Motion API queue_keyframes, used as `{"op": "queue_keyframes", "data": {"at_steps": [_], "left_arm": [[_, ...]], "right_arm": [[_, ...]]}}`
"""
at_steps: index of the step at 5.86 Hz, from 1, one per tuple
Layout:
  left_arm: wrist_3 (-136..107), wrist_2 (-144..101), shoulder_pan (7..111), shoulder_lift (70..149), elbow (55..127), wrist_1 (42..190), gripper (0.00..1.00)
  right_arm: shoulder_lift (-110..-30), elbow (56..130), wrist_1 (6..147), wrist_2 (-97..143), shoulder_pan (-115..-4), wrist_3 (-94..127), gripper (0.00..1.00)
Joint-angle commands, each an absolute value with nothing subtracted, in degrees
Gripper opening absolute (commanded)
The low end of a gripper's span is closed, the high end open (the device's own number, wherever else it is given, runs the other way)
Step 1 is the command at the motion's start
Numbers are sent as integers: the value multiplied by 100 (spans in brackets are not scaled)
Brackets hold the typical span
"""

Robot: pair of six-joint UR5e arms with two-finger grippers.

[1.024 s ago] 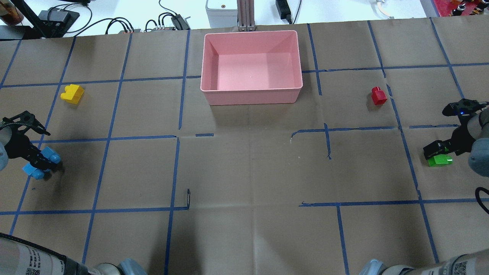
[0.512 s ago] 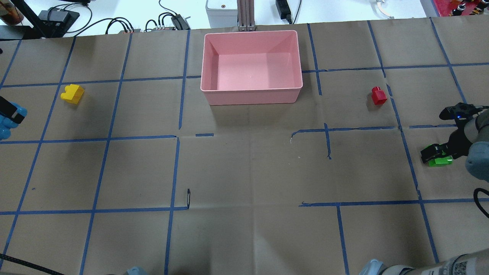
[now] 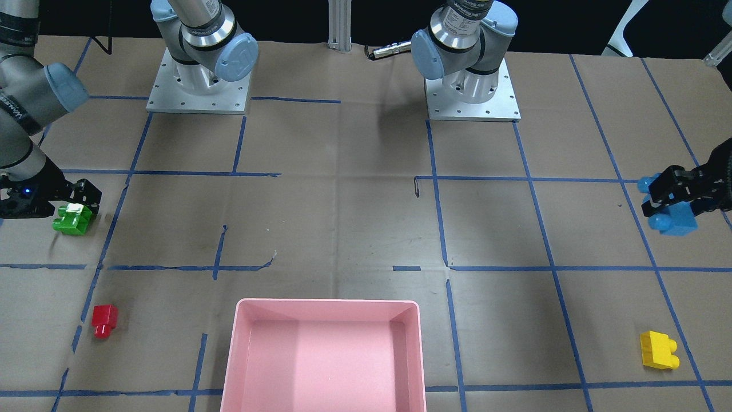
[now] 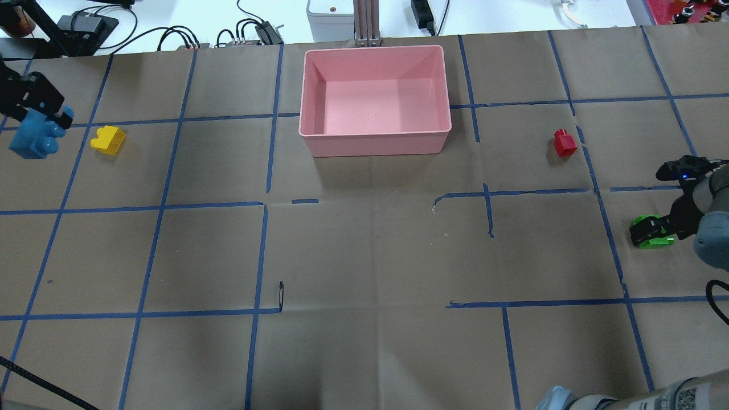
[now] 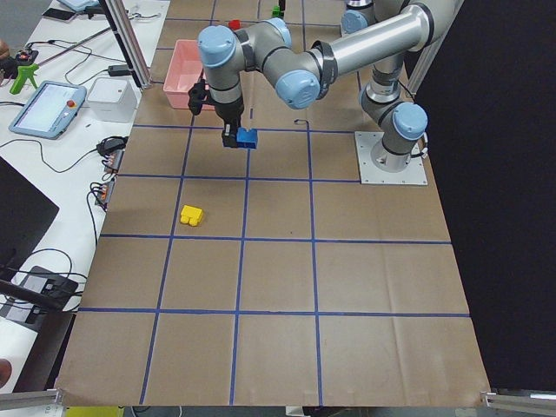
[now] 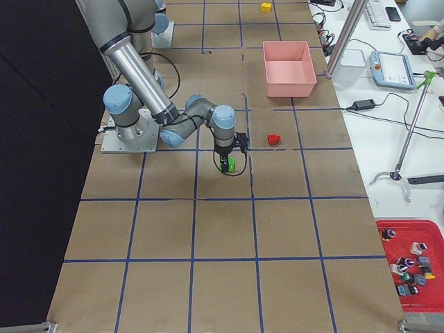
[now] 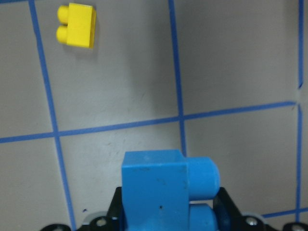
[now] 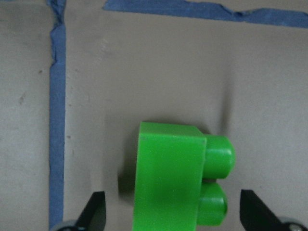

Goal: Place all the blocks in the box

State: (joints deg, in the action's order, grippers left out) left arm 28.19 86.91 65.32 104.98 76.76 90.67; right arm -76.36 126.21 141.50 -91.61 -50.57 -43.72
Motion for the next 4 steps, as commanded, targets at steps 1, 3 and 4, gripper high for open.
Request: {"op": "queue_keyframes", "data": {"at_steps": [1,3,4], "left_arm": [[1545,8657,7640,11307,6564,9079,15],[-194,8570,8967,12169,5418,9158,15],[-837,8456,9356,12390,5344,9080,15]], "right_arm": [[-7612,12612,14142,-9158,-4940,-4377,96],[-7646,12586,14115,-9158,-4922,-4569,32],[-7681,12560,14098,-9158,-4931,-4657,10]]}}
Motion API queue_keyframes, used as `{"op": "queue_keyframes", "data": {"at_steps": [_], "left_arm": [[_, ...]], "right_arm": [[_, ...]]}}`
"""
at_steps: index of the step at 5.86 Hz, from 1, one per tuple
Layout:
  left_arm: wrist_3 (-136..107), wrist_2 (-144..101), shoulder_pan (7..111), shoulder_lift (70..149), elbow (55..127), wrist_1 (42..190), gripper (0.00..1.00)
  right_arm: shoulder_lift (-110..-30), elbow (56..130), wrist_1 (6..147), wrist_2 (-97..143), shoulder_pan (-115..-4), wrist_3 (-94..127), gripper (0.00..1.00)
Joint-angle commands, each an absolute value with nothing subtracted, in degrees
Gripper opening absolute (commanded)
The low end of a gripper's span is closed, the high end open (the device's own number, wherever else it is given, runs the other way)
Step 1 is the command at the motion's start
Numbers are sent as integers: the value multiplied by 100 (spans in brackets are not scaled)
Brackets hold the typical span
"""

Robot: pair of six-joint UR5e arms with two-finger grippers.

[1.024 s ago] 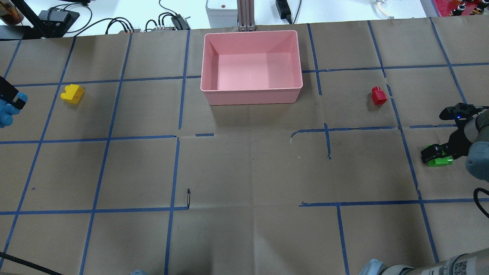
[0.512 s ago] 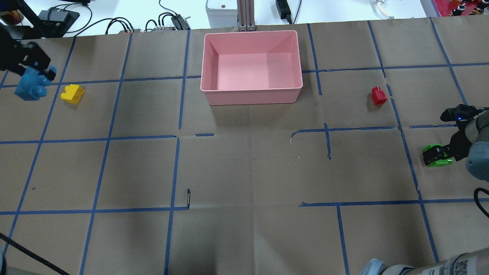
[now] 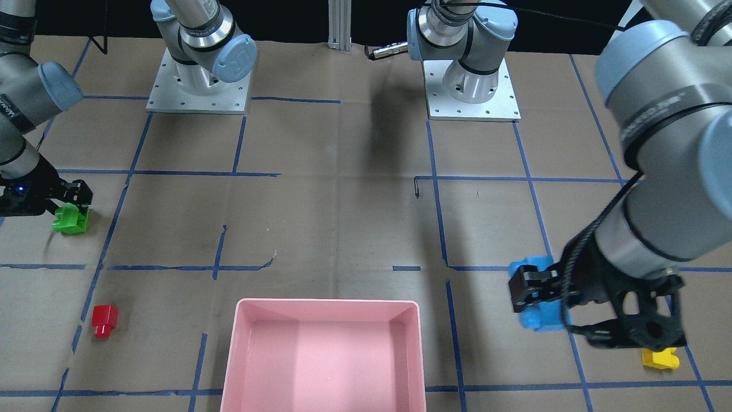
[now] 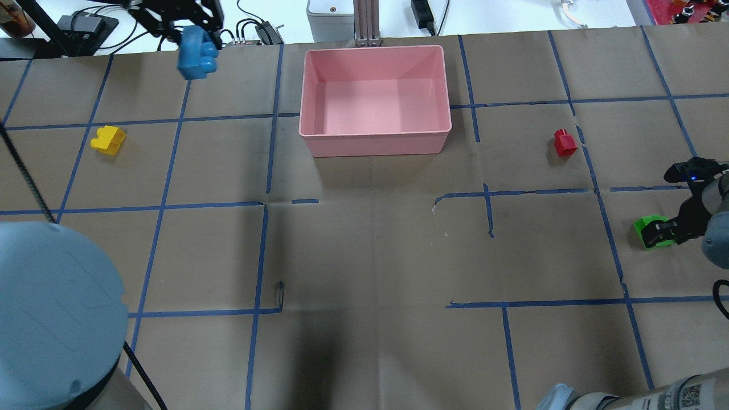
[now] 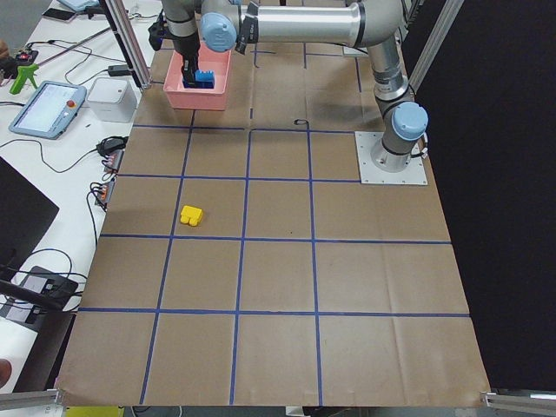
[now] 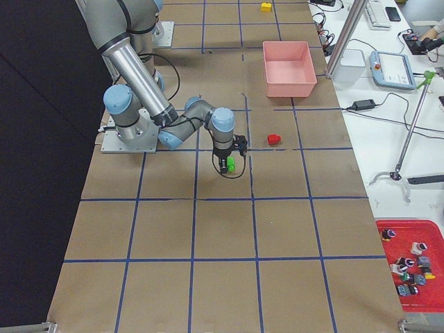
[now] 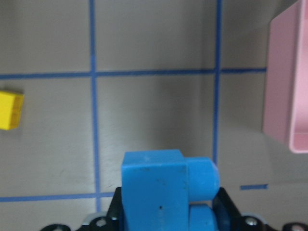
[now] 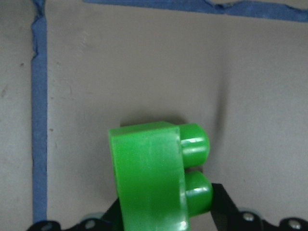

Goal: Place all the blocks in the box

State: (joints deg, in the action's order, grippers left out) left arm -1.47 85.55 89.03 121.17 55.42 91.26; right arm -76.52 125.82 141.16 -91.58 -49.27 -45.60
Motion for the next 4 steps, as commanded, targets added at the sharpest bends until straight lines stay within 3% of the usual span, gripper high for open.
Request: {"op": "queue_keyframes", "data": {"at_steps": [1,4], "left_arm": [[-1174,8455,9613,12514,5352,8905,15],[-1591,8630,9984,13191,5414,8166,14]], "right_arm": [[-7760,12403,14063,-9158,-4957,-4658,9],[-8147,11761,13685,-9080,-5018,-4702,8]]}}
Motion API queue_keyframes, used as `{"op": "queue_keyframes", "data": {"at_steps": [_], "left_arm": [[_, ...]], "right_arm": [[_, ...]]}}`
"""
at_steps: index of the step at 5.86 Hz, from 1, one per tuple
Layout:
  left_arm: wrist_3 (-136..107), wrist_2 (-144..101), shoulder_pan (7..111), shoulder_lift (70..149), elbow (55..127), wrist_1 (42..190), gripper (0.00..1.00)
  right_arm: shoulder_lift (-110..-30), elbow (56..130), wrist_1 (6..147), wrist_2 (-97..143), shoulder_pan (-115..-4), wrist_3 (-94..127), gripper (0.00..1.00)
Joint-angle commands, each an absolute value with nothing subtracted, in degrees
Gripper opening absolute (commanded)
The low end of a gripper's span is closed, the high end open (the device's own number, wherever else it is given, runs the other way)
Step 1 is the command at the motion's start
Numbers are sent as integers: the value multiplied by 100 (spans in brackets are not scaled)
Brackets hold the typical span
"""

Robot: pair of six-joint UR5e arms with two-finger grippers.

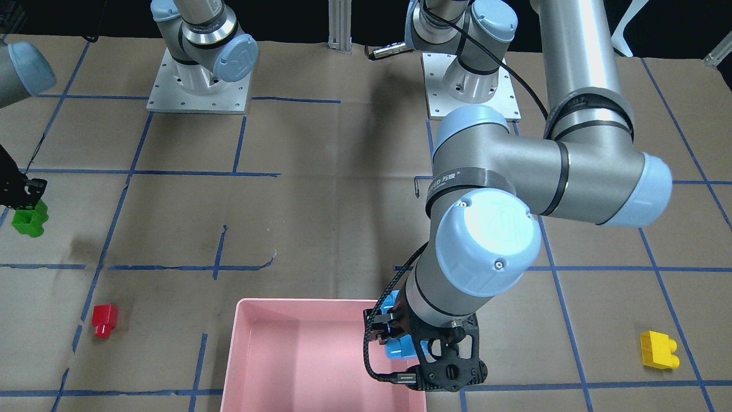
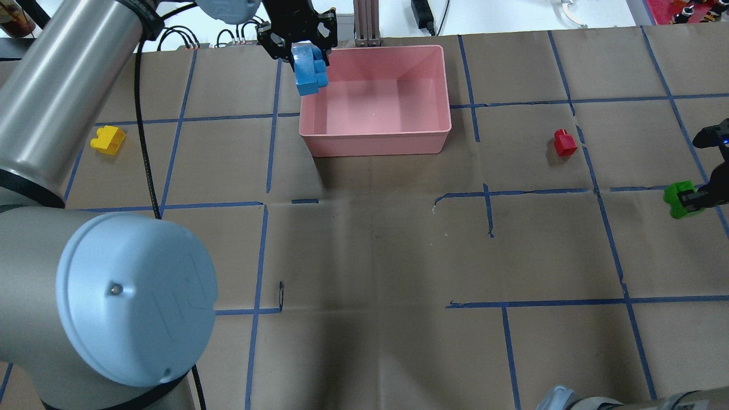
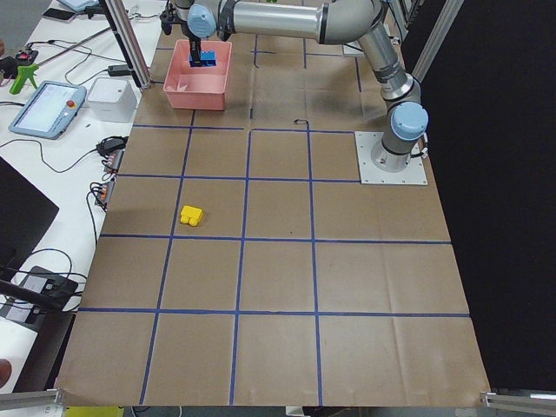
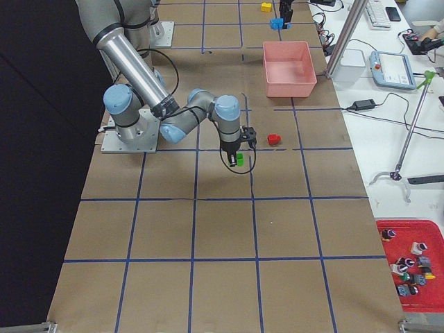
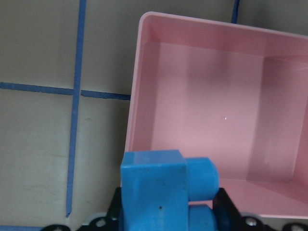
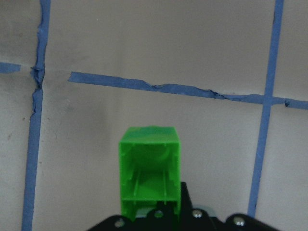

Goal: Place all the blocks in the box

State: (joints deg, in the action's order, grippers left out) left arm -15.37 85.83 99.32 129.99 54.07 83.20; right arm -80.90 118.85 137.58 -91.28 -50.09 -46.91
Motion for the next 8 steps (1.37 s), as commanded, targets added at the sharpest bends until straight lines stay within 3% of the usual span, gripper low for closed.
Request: {"op": "queue_keyframes", "data": {"at_steps": [1,2,4,6,8], "left_arm": [[-1660,8613,9993,13332,5423,8130,13],[-1679,8622,10028,13533,5423,7895,13],[-1959,8622,10150,13535,5379,7762,99],[-2303,8622,10169,13291,5248,7699,99],[-1910,8640,9724,12616,5448,8083,99]], "right_arm": [[-8156,11499,13641,-9062,-5140,-4754,4],[-8235,11026,13641,-8792,-5377,-4999,2],[-8174,10155,13676,-7051,-5842,-5273,2],[-7947,9539,13719,-6360,-6596,-5238,2],[-6871,8444,13720,-6407,-8278,-5177,2]]}}
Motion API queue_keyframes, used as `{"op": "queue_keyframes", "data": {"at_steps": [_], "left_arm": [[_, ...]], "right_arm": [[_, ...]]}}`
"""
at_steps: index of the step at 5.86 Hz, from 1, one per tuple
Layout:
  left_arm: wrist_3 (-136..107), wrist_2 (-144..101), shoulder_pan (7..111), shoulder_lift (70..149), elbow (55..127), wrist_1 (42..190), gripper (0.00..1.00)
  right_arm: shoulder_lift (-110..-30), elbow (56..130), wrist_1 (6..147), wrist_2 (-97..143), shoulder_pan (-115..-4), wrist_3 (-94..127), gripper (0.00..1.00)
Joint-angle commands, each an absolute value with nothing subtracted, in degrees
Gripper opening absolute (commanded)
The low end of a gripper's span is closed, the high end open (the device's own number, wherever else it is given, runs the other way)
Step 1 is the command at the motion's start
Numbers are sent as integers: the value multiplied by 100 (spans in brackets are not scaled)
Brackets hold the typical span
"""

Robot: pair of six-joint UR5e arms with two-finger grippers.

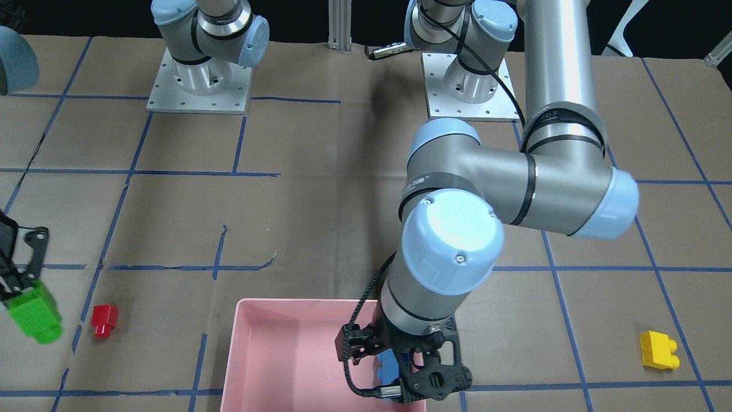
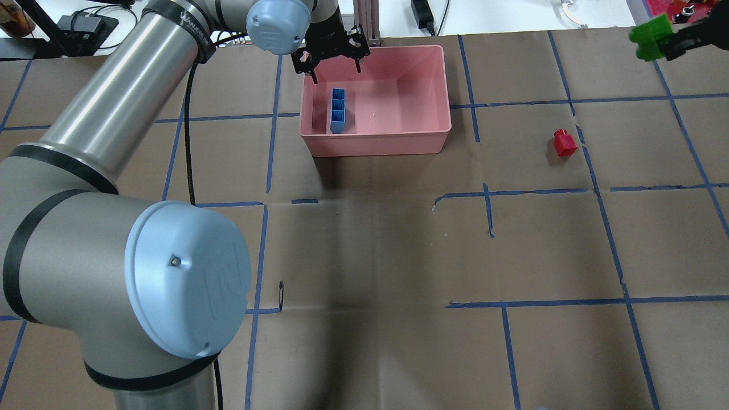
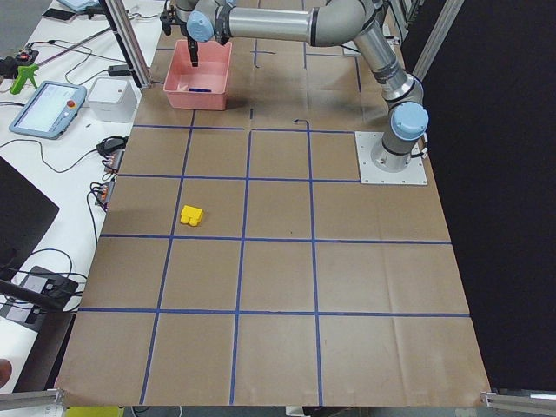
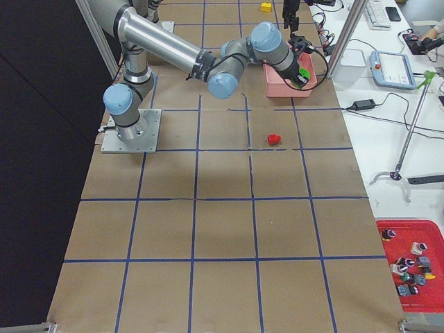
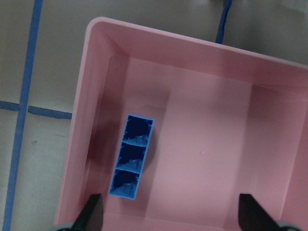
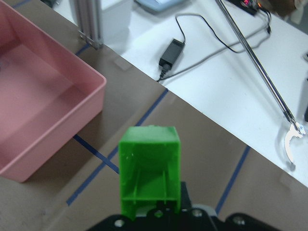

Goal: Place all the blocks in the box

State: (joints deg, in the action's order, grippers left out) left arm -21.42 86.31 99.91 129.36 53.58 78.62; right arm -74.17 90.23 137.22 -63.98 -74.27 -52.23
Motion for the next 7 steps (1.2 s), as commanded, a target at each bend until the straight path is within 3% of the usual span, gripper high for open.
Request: {"op": "queue_keyframes", "data": {"at_steps": [1,2,3,4,7], "left_arm": [[-1176,8640,9268,12369,5580,8347,99],[-543,8979,8916,12157,5772,8463,99],[195,9243,8677,11946,6027,8473,99],[750,9229,8344,11736,6256,8464,99],[3690,9123,6658,11811,6399,8455,99]], "right_arm": [[-6264,7985,13720,-6747,-8923,-4829,3],[-5840,7719,13720,-6872,-9321,-4643,4],[-5645,7647,13728,-6882,-9482,-4641,18],[-5616,7638,13711,-6873,-9562,-4536,98],[-5712,7708,13685,-6934,-9615,-4359,100]]}}
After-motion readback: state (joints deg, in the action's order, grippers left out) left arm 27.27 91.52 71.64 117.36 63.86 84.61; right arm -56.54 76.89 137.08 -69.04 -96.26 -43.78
